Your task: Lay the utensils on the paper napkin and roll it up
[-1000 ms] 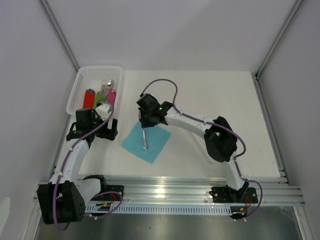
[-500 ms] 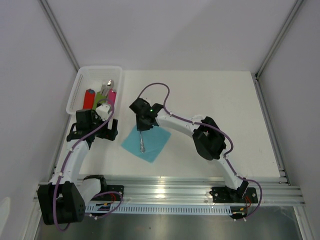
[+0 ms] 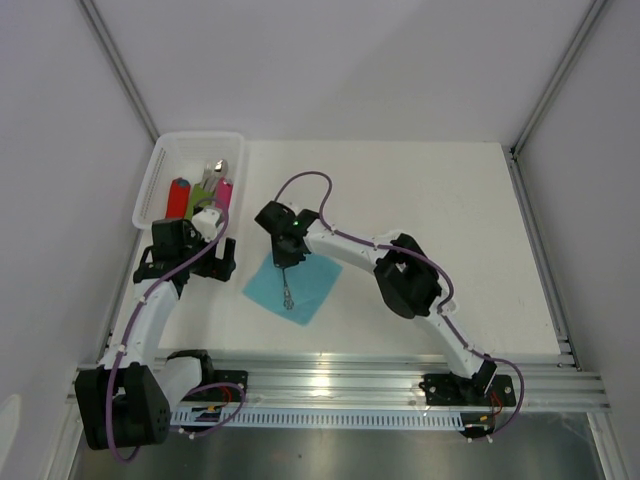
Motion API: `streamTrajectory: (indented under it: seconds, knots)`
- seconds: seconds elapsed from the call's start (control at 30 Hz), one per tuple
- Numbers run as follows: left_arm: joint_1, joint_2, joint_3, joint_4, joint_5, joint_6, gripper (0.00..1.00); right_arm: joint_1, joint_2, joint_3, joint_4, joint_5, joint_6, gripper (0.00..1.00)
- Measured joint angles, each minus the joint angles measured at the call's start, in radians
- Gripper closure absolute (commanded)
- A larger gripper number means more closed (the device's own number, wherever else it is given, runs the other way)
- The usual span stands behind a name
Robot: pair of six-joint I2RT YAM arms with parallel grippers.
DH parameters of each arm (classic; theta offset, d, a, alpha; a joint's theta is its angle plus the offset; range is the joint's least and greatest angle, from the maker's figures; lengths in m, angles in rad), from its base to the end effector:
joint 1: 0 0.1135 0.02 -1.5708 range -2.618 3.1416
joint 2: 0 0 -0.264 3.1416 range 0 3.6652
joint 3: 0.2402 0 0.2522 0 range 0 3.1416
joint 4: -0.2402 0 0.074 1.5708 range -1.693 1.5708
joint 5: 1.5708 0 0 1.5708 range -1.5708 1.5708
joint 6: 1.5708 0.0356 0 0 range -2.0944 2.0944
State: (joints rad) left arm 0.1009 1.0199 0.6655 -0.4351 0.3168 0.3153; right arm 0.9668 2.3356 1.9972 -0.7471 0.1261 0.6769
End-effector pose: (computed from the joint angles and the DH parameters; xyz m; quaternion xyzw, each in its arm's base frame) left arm 0.2084 0.0099 0.2331 0.1574 0.9014 -0.0650 0.3980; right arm 0.2904 0.4129 0.1826 -0.1249 0.9608 0.1340 0.2081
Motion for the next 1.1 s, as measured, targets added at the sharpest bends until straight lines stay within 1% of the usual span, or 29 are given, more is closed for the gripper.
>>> streamTrajectory:
  seconds: [0.13,0.3,0.37,0.4,0.43,0.7,0.87,1.0,1.1]
  knots:
    - [0.000,0.000,-0.003,0.002,0.000,0.000,0.01,0.000,0.060,0.072,-0.025,0.001,-0.007,0.98]
    - [0.000,0.000,-0.003,0.003,0.001,0.000,0.01,0.000,0.090,0.097,-0.045,0.002,-0.015,0.98]
    - [0.000,0.000,-0.003,0.003,0.001,0.000,0.00,0.000,0.090,0.100,-0.048,0.002,-0.019,0.96]
    - [0.000,0.000,-0.003,0.003,0.001,0.000,0.00,0.000,0.090,0.101,-0.049,0.003,-0.021,0.95]
    - [0.000,0.000,-0.004,0.003,0.001,0.000,0.01,0.000,0.091,0.102,-0.049,0.005,-0.023,0.89]
    - [0.000,0.000,-0.003,0.003,0.001,0.000,0.01,0.000,0.092,0.105,-0.049,0.008,-0.028,0.76]
    - [0.000,0.001,-0.003,0.003,0.001,0.000,0.01,0.000,0.092,0.107,-0.050,0.008,-0.039,0.73]
    - [0.000,0.001,-0.004,0.003,0.001,0.000,0.01,0.000,0.090,0.121,-0.064,0.013,-0.055,0.67]
    - [0.000,0.001,-0.003,0.003,0.001,0.000,0.01,0.003,0.053,0.115,-0.068,0.057,-0.092,0.62]
